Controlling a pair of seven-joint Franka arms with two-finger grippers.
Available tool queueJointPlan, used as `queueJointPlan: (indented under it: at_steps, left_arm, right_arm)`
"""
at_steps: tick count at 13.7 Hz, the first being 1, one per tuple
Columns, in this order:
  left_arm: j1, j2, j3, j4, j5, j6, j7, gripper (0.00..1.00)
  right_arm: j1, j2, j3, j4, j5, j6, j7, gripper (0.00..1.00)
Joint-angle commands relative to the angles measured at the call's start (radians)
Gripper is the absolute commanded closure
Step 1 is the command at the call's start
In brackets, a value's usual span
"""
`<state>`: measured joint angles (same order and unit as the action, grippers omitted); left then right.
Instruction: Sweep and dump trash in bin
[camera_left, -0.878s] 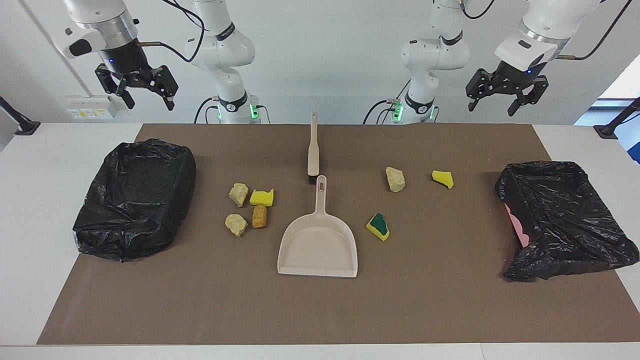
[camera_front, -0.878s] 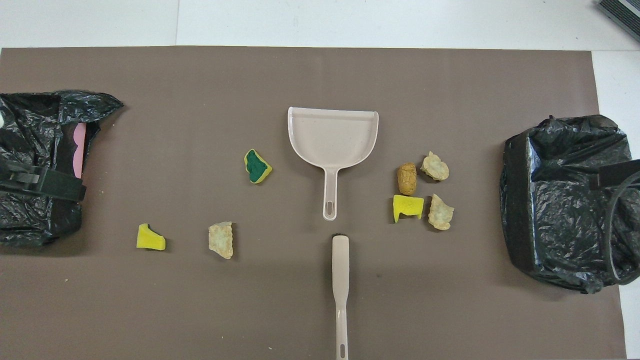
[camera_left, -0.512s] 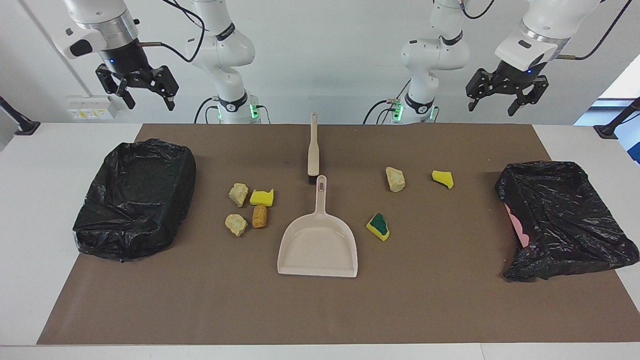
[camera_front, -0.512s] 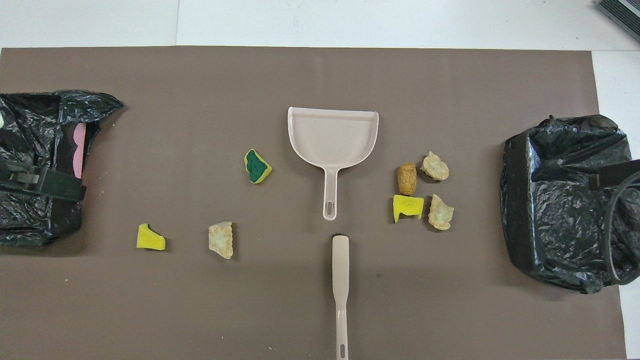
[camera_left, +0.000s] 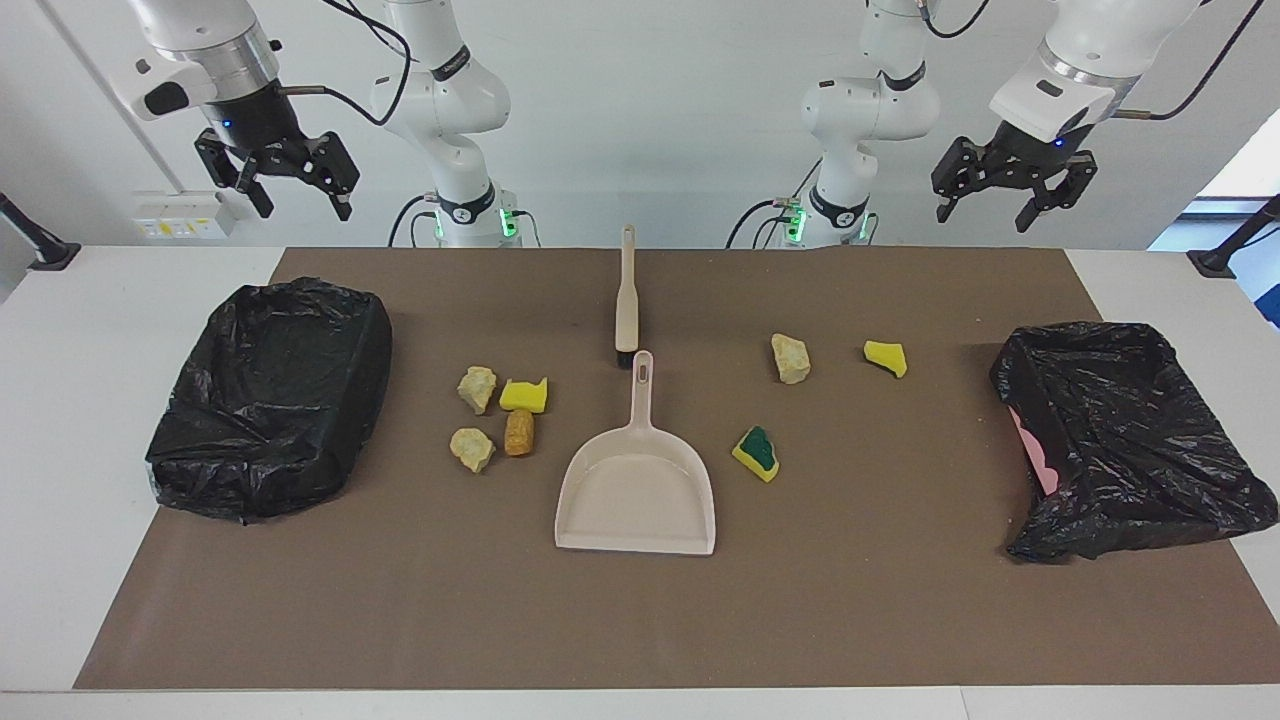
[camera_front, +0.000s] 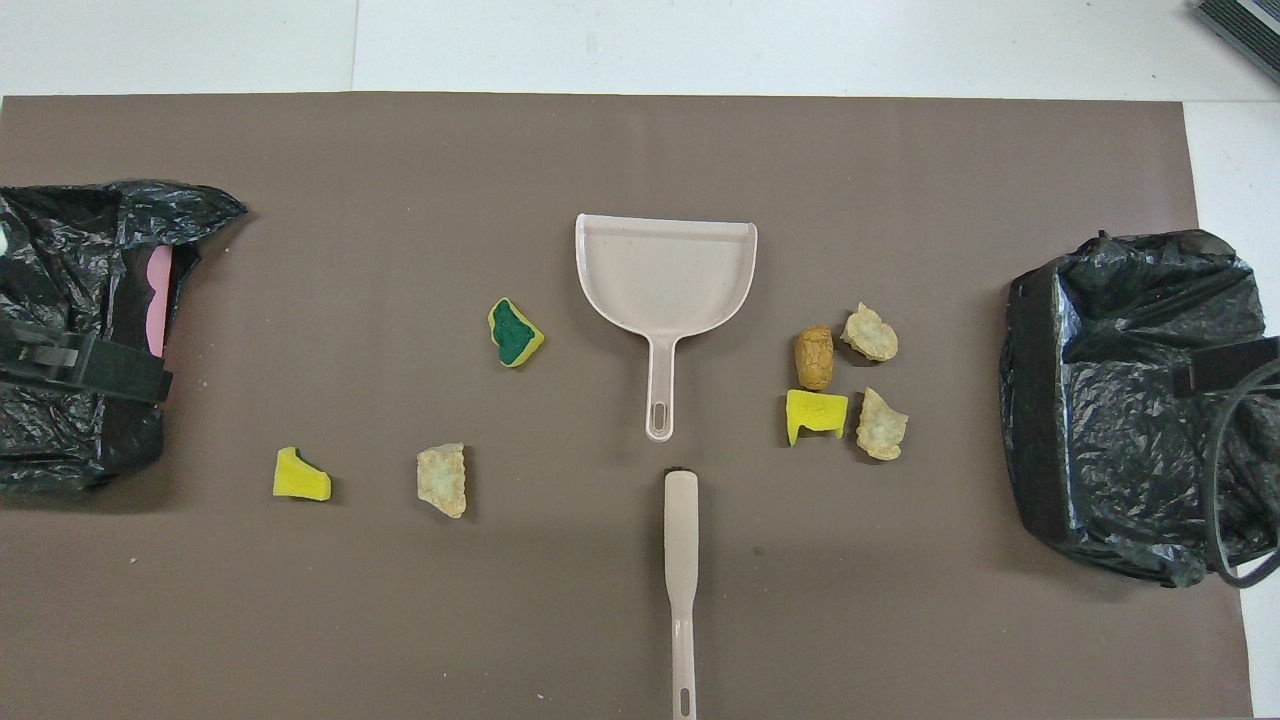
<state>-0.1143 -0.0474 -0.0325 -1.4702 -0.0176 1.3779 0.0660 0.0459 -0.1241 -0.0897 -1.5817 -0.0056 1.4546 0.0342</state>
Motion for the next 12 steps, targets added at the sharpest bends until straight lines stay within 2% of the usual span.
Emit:
queueJointPlan:
  at_steps: [1, 12]
  left_arm:
    - [-0.011, -0.009, 0.006, 0.001, 0.013, -0.010, 0.006, 0.00]
    - [-0.011, -0.011, 0.006, 0.001, 0.007, -0.007, 0.002, 0.00]
  right_arm:
    - [0.018, -0.035, -0.001, -0.043, -0.010, 0.004, 0.024, 0.00]
    - [0.025, -0.035, -0.001, -0.041, -0.011, 0.004, 0.026, 0.00]
